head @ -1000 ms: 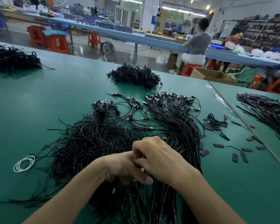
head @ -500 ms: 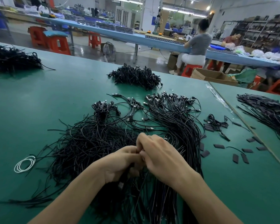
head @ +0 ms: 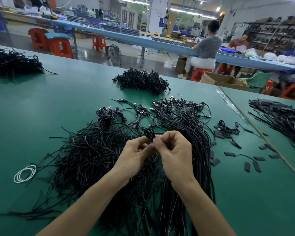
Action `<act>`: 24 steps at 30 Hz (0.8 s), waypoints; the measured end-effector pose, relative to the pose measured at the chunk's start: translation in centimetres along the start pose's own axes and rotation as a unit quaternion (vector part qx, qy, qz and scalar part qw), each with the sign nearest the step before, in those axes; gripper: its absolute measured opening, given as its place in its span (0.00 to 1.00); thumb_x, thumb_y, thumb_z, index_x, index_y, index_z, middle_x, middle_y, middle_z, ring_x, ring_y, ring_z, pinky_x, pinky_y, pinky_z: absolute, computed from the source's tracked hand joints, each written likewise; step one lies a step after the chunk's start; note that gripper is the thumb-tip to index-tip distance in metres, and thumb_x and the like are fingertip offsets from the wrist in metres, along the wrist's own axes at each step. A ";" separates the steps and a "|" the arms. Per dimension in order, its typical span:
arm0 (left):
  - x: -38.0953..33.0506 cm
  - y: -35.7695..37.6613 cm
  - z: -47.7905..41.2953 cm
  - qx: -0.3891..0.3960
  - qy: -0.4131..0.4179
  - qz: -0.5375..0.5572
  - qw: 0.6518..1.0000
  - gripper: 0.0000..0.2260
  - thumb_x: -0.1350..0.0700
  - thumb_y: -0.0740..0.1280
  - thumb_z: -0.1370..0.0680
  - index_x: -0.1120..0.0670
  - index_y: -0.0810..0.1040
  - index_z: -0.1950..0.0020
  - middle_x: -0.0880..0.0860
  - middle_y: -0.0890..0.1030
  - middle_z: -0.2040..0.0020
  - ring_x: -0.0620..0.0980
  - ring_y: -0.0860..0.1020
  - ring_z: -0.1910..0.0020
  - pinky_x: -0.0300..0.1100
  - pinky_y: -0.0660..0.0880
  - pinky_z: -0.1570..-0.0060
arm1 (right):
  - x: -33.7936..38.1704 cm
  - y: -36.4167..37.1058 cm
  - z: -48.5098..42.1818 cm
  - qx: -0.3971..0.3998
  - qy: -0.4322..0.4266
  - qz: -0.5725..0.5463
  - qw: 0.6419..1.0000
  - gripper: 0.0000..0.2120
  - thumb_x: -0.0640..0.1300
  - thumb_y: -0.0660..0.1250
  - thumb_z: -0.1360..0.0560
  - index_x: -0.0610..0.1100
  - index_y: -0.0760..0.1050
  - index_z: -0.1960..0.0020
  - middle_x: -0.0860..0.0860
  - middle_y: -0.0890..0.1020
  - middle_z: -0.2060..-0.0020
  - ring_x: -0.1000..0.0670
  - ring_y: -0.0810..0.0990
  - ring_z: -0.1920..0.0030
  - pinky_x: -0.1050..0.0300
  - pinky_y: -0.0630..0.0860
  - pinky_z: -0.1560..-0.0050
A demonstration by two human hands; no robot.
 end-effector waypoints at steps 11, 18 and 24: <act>-0.7 -0.7 0.5 -0.025 -0.011 0.210 0.977 0.17 0.47 0.53 0.16 0.52 0.77 0.38 0.58 0.85 0.47 0.50 0.83 0.49 0.47 0.72 0.47 | -2.9 1.0 0.5 0.063 0.135 -0.138 0.979 0.15 0.30 0.70 0.25 0.46 0.71 0.62 0.52 0.80 0.65 0.57 0.79 0.63 0.66 0.77 0.58; -1.4 -0.5 1.5 -0.005 0.096 0.041 0.995 0.09 0.47 0.70 0.25 0.49 0.85 0.58 0.49 0.83 0.46 0.47 0.81 0.43 0.39 0.76 0.44 | -3.3 0.2 0.1 0.053 0.139 -0.123 0.981 0.13 0.31 0.71 0.25 0.45 0.71 0.61 0.47 0.78 0.65 0.54 0.78 0.64 0.63 0.77 0.61; 0.2 -1.3 1.5 -0.063 0.052 -0.076 0.994 0.17 0.46 0.75 0.30 0.47 0.75 0.46 0.50 0.79 0.59 0.45 0.77 0.65 0.39 0.75 0.65 | -1.7 -0.5 -0.4 0.051 0.087 -0.144 0.984 0.12 0.30 0.70 0.25 0.44 0.72 0.60 0.52 0.81 0.66 0.58 0.79 0.66 0.67 0.76 0.61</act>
Point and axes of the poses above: each hand's wrist, its own z-axis away from the middle knuckle, its own y-axis out of the palm, x = y × z, the point moved 7 cm from there along -z, towards the middle knuckle
